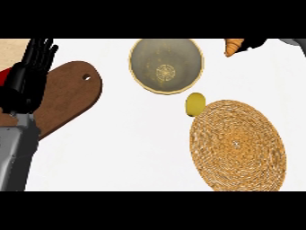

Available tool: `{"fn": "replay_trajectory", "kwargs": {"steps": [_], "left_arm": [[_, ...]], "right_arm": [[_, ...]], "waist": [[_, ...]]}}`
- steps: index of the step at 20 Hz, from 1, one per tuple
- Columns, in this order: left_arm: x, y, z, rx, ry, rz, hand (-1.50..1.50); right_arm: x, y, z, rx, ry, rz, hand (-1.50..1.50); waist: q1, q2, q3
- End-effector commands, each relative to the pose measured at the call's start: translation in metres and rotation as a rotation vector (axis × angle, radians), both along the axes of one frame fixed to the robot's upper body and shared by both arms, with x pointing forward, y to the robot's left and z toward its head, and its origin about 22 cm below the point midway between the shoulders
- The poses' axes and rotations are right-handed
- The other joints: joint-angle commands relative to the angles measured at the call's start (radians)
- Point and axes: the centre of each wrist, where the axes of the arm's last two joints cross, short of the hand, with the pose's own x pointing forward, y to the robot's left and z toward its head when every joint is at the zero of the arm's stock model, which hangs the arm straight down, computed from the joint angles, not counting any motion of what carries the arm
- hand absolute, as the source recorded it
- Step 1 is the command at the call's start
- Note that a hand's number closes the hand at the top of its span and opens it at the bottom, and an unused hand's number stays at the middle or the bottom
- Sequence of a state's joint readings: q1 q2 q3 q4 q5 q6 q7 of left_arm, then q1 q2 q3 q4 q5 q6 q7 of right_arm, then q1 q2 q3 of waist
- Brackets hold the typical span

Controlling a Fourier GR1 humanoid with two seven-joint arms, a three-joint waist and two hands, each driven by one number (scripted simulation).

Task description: Pick the croissant from the placemat and place it in the bowl

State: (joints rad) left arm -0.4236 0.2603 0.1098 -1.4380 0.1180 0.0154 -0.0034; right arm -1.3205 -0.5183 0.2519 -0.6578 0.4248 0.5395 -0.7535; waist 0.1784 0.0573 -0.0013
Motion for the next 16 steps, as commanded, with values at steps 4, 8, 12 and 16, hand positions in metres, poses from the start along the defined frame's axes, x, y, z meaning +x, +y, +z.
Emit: {"fn": "replay_trajectory", "kwargs": {"steps": [4,8,12,16], "left_arm": [[-0.001,0.003,-0.002,-0.002,0.003,0.024,0.00],[-0.007,0.008,-0.010,0.001,0.022,0.028,0.00],[-0.010,0.018,-0.010,-0.014,0.022,0.077,0.00],[-0.014,0.027,-0.011,0.000,0.021,0.065,0.00]], "right_arm": [[0.008,0.043,-0.026,-0.093,0.161,0.255,1.50],[0.008,0.083,-0.056,-0.128,0.162,0.281,1.50],[0.010,0.082,-0.088,-0.173,0.106,0.254,1.50],[0.009,0.109,-0.120,-0.230,0.124,0.127,1.50]], "waist": [[-0.036,-0.008,0.000],[-0.049,-0.017,0.000],[-0.073,-0.021,0.001],[-0.050,-0.015,0.000]]}}
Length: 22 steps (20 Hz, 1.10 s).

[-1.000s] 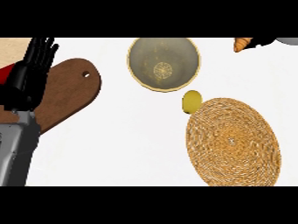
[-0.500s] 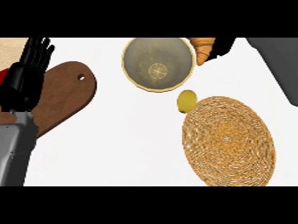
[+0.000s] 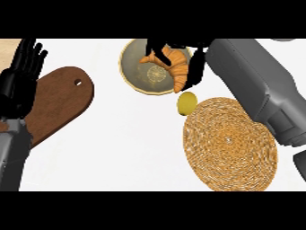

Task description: Pick the croissant from the placemat and place it in the bowl

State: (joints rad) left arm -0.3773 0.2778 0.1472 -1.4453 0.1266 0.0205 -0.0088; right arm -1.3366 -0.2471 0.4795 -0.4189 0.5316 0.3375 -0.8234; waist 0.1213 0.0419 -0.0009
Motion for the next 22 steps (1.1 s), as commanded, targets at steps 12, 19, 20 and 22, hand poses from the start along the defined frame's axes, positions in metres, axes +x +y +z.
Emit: {"fn": "replay_trajectory", "kwargs": {"steps": [12,19,20,22], "left_arm": [[-0.002,0.004,0.010,0.007,-0.017,0.012,0.00],[-0.006,-0.004,0.010,0.002,-0.017,-0.011,0.00],[-0.001,-0.001,0.013,0.004,-0.023,-0.020,0.00],[-0.003,0.000,0.012,-0.004,-0.039,-0.019,0.00]], "right_arm": [[-0.008,0.032,-0.071,0.236,0.454,0.007,-1.50],[0.008,-0.014,-0.047,0.496,0.483,-0.185,-1.50],[0.013,-0.017,-0.024,0.494,0.483,-0.197,-1.50],[0.014,-0.039,-0.029,0.536,0.495,-0.268,-1.50]], "waist": [[-0.008,0.002,0.002],[0.007,0.007,0.003],[0.012,0.017,0.002],[0.021,0.025,0.001]]}}
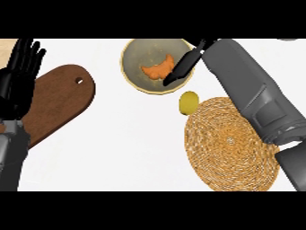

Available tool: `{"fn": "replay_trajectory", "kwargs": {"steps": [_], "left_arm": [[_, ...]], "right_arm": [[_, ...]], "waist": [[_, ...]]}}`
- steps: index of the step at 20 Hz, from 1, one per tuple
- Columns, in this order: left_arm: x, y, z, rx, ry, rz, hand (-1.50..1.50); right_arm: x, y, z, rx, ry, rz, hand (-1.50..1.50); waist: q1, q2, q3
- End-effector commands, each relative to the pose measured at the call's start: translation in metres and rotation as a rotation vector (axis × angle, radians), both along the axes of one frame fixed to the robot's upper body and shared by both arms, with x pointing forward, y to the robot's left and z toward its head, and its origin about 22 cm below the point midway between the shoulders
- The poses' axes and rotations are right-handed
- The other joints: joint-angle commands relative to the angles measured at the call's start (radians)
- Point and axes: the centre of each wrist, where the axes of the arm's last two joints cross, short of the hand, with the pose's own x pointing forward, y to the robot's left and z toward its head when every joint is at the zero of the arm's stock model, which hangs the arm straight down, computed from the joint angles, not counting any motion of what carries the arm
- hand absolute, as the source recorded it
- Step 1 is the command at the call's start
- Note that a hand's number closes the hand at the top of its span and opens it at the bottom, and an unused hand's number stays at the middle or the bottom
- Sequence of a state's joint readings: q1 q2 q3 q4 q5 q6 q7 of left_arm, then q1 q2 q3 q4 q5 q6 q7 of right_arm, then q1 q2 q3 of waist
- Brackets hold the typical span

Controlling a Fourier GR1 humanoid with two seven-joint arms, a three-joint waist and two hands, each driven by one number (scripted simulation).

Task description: Pick the croissant from the placemat and place it in the bowl

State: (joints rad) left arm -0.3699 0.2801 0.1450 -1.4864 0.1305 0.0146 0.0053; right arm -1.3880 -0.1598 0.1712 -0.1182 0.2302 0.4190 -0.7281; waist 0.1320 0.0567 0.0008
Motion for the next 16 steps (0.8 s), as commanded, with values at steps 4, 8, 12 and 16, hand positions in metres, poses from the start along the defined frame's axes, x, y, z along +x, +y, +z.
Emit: {"fn": "replay_trajectory", "kwargs": {"steps": [4,8,12,16], "left_arm": [[0.006,-0.010,0.010,-0.005,-0.030,-0.026,0.00],[0.004,-0.011,0.011,-0.012,-0.034,-0.047,0.00],[0.006,-0.014,0.014,-0.002,-0.050,-0.052,0.00],[0.006,-0.022,0.014,-0.004,-0.064,-0.069,0.00]], "right_arm": [[0.009,-0.053,0.021,0.146,0.088,-0.095,-1.50],[0.010,-0.079,0.032,0.174,0.097,-0.134,-1.50],[0.010,-0.099,0.040,0.215,0.096,-0.163,-1.50],[0.010,-0.114,0.047,0.201,0.114,-0.168,-1.50]], "waist": [[0.027,0.031,0.002],[0.052,0.038,0.003],[0.063,0.053,0.005],[0.077,0.060,0.006]]}}
